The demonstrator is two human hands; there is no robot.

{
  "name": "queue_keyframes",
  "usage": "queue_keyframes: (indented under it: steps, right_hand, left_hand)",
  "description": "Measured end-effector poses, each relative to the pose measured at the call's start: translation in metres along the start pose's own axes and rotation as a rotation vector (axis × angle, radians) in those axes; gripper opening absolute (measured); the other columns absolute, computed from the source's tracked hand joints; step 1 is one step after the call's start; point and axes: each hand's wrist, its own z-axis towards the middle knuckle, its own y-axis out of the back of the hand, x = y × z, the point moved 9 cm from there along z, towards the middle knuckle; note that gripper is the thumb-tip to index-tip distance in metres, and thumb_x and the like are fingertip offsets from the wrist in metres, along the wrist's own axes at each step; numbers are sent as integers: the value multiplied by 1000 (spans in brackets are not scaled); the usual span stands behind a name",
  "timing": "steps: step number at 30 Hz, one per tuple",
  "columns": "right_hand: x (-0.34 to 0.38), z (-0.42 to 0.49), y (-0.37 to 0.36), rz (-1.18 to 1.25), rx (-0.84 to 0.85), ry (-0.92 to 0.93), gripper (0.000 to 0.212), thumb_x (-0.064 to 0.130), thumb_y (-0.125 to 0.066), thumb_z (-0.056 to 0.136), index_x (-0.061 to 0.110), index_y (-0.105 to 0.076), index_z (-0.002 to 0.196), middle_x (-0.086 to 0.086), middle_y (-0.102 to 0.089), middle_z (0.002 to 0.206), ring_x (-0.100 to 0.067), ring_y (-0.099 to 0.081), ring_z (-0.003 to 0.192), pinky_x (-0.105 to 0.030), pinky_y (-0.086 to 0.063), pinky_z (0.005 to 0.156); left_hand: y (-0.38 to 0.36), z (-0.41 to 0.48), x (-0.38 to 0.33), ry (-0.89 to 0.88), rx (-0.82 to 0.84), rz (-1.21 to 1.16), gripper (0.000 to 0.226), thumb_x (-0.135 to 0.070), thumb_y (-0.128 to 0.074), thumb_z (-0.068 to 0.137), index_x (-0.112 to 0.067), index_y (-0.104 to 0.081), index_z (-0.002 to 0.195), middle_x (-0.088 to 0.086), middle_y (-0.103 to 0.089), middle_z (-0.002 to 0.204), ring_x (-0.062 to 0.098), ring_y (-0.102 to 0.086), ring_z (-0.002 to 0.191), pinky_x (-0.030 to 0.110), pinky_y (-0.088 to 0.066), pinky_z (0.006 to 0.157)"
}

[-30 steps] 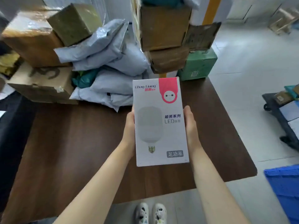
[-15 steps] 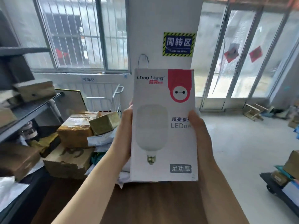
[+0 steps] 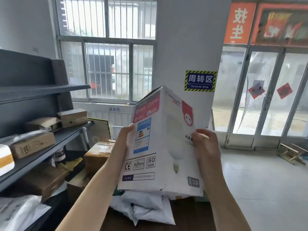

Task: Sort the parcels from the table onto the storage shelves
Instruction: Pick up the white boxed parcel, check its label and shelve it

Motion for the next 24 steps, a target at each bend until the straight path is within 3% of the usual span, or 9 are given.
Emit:
queue_keyframes:
  steps: [3,5,7,9,12,14,18,21,24]
  right_hand:
    - [15,1,-14,-326,70,74,36,59,-67,84,40,-57,112,7,-64,126,9,-66,88,-7,-52,58]
    - [4,-1,-36,-356,232,-87,103,94,-61,51,37,-45,135,2,-59,136,0,-68,102,-15,-57,69]
    - [-4,-4,-50,-331,322,-181,128,95,-64,39,35,-30,147,-4,-56,143,-21,-73,108,-34,-64,80]
    - [-3,-1,-46,-106,259,-226,103,72,-79,59,30,-40,144,-11,-71,128,-29,-79,94,-42,-65,76]
    - [-2,2,-33,334,263,-262,28,39,-72,83,22,-80,104,-12,-82,94,-30,-81,75,-39,-65,62]
    - [-3,2,-31,574,281,-299,29,37,-63,89,17,-85,88,-13,-82,87,-29,-80,70,-38,-65,59]
    - [-30,13,-25,472,167,-405,54,44,-55,96,11,-61,139,-24,-65,134,-44,-60,126,-59,-42,111]
    - [-13,18,-17,120,-3,-89,40,28,-54,102,28,-49,142,-10,-60,140,-33,-62,125,-51,-51,102]
    - [4,12,-18,12,-69,128,35,12,-48,106,39,-56,127,10,-70,126,-17,-70,110,-40,-60,87]
  left_hand:
    - [19,0,-3,-28,-110,83,31,-26,-39,103,-4,-60,94,11,-75,60,21,-72,45,24,-55,40]
    - [13,-7,-8,-117,-63,226,31,-23,-33,106,-2,-57,108,8,-72,69,21,-71,53,28,-56,48]
    - [5,-7,-11,-151,-48,338,46,-31,-39,104,1,-50,135,8,-74,84,21,-74,67,31,-58,59]
    - [-1,-7,-22,-159,-152,437,70,-62,-43,90,-22,-48,147,-2,-69,120,14,-69,101,35,-53,82]
    - [4,-16,-39,-307,-209,519,52,-75,-40,85,-48,-58,126,-29,-61,123,-4,-62,109,35,-47,95]
    - [10,-15,-41,-272,-282,494,40,-50,-50,94,-32,-61,128,-14,-65,124,11,-66,113,33,-49,95]
    - [-14,-15,-9,42,-134,-93,34,-34,-56,83,-4,-72,84,13,-76,61,22,-73,45,24,-55,37]
    - [-24,-18,-15,33,-182,-125,39,-31,-75,78,3,-62,93,15,-72,52,21,-68,35,23,-47,27]
    - [-26,-10,-25,-63,-205,1,29,-11,-26,107,-4,-53,97,4,-68,43,13,-64,31,20,-46,28]
